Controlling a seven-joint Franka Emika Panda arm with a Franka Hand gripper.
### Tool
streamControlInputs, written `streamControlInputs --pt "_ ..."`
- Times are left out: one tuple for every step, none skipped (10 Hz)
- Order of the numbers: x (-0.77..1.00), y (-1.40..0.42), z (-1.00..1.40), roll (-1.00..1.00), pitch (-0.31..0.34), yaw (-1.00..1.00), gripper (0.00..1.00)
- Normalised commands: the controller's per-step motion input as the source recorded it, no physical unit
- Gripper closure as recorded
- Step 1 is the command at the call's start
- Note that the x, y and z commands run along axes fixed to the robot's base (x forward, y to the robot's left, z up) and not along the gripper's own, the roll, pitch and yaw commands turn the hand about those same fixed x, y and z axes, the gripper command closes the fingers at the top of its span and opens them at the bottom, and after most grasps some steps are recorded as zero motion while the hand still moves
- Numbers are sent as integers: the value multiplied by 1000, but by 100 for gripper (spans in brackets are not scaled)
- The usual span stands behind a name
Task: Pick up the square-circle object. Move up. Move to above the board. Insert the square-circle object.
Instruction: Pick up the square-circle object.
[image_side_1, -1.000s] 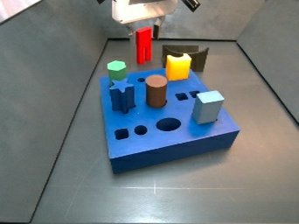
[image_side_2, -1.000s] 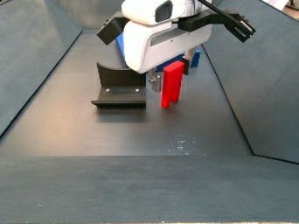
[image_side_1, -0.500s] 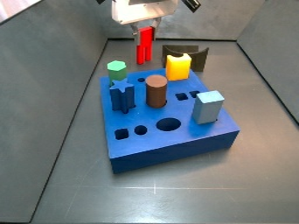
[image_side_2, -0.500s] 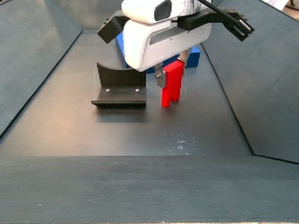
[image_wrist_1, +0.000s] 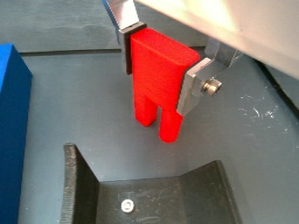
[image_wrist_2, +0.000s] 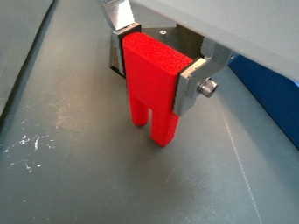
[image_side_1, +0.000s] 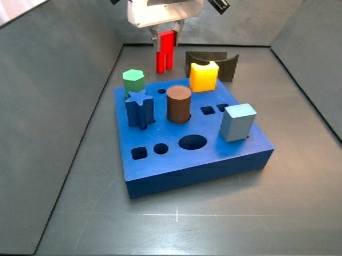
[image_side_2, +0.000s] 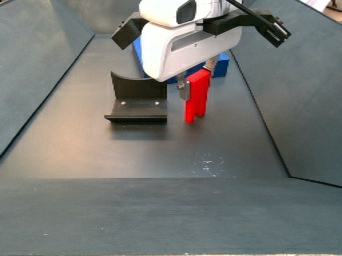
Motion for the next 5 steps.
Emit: streamControlInputs --pt "0 0 0 0 0 0 100" --pt "0 0 0 0 0 0 100" --pt "0 0 0 0 0 0 100" --pt "0 0 0 0 0 0 100" --pt "0 0 0 0 0 0 100"
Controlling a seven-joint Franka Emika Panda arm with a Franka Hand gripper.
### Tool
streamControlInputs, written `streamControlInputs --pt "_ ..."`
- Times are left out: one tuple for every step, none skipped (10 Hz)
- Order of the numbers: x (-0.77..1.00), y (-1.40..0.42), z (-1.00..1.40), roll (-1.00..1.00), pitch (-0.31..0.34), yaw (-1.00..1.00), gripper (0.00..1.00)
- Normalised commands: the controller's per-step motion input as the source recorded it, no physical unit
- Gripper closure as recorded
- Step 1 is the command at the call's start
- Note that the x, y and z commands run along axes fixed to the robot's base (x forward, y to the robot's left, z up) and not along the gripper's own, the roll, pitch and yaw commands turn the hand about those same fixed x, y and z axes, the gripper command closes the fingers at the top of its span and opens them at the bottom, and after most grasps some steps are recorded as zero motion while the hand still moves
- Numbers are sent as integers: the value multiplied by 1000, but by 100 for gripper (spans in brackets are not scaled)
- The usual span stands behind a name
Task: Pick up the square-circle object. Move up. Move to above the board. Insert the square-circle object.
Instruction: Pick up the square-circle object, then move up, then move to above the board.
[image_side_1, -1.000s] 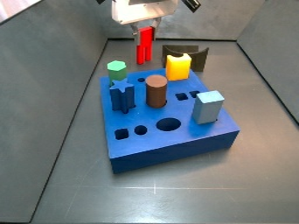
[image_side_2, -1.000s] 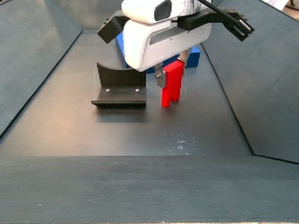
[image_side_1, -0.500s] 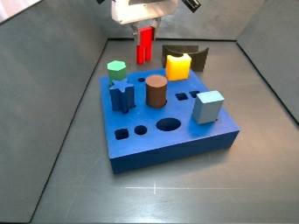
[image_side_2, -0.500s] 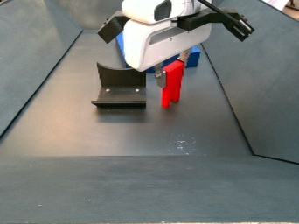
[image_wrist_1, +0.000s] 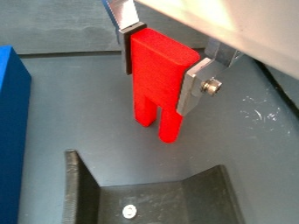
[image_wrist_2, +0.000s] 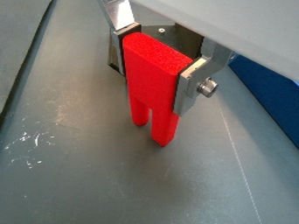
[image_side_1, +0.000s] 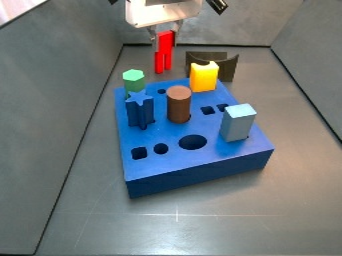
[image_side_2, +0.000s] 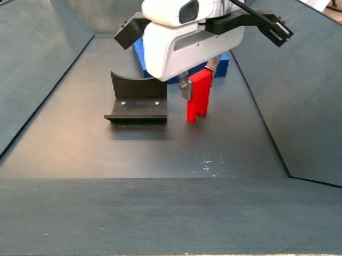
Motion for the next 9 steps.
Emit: streamControlInputs --pt "0 0 0 0 0 0 100" --pt "0 0 0 0 0 0 100" --pt "0 0 833 0 0 0 100" --pt "-19 65 818 7 14 -16 100" --pt "-39 51 672 2 48 -21 100" --pt "-28 36 522 0 57 -24 100" --pt "-20 28 355 -1 58 -24 100" --pt "-132 137 1000 -218 -242 168 100" --pt "-133 139 1000 -218 -244 168 100"
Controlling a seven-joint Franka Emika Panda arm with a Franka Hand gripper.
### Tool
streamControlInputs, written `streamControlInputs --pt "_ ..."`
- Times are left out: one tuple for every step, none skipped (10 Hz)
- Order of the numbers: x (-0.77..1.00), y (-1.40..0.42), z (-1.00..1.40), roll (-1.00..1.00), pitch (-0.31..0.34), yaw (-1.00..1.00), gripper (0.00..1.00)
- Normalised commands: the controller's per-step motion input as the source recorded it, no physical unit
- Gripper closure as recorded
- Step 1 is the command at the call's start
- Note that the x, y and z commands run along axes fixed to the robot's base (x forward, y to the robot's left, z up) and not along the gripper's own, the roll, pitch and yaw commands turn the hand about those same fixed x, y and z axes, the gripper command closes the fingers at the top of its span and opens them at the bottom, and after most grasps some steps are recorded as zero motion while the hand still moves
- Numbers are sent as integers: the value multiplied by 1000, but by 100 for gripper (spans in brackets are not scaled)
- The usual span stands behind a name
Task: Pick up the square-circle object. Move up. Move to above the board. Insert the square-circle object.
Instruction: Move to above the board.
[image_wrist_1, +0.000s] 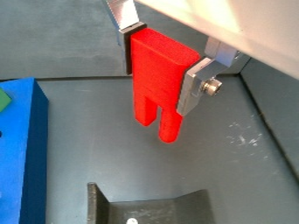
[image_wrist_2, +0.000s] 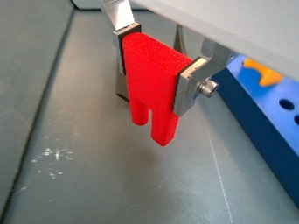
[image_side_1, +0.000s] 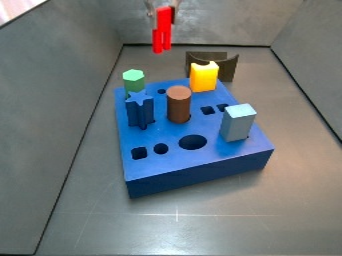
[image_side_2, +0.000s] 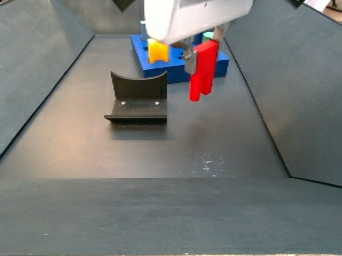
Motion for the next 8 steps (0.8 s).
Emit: streamControlInputs --pt "-137 122 1000 -215 -192 116 100" --pt "-129 119 1000 -203 -134 70 100" --pt "-120 116 1000 -191 -50 24 100" --pt "-114 113 1000 -184 -22 10 100" --pt "-108 108 1000 -174 -3 -10 100" --pt "-101 106 1000 -170 7 -21 100" --pt "-87 101 1000 -162 21 -27 100" --pt "-80 99 1000 -159 31 -30 100"
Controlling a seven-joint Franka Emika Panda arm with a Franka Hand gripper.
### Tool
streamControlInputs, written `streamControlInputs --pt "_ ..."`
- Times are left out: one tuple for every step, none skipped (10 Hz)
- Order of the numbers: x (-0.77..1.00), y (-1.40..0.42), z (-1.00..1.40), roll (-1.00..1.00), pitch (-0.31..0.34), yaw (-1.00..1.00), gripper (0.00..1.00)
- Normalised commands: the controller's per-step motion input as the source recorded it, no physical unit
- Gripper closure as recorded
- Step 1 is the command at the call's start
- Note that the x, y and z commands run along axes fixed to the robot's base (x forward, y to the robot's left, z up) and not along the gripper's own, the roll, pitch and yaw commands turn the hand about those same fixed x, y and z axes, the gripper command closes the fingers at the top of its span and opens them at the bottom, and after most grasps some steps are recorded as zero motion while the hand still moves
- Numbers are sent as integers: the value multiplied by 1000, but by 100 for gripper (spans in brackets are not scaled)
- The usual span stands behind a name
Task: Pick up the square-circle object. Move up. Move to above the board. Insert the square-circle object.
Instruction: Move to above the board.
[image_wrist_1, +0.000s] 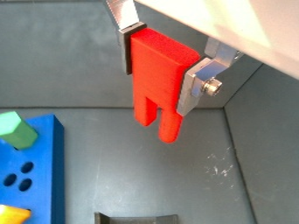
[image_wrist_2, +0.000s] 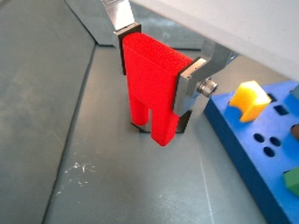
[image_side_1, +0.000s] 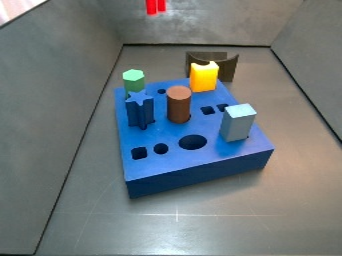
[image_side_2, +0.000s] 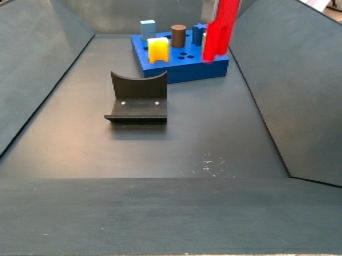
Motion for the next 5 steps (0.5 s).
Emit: streamControlInputs --pt "-64 97 1000 -150 45 -33 100" --pt "-52 95 1000 -143 54 -37 100" --pt "-33 85 940 -131 60 -40 100" --pt "-21 69 822 -126 63 -40 100" --pt "-3 47 590 -115 68 -42 100"
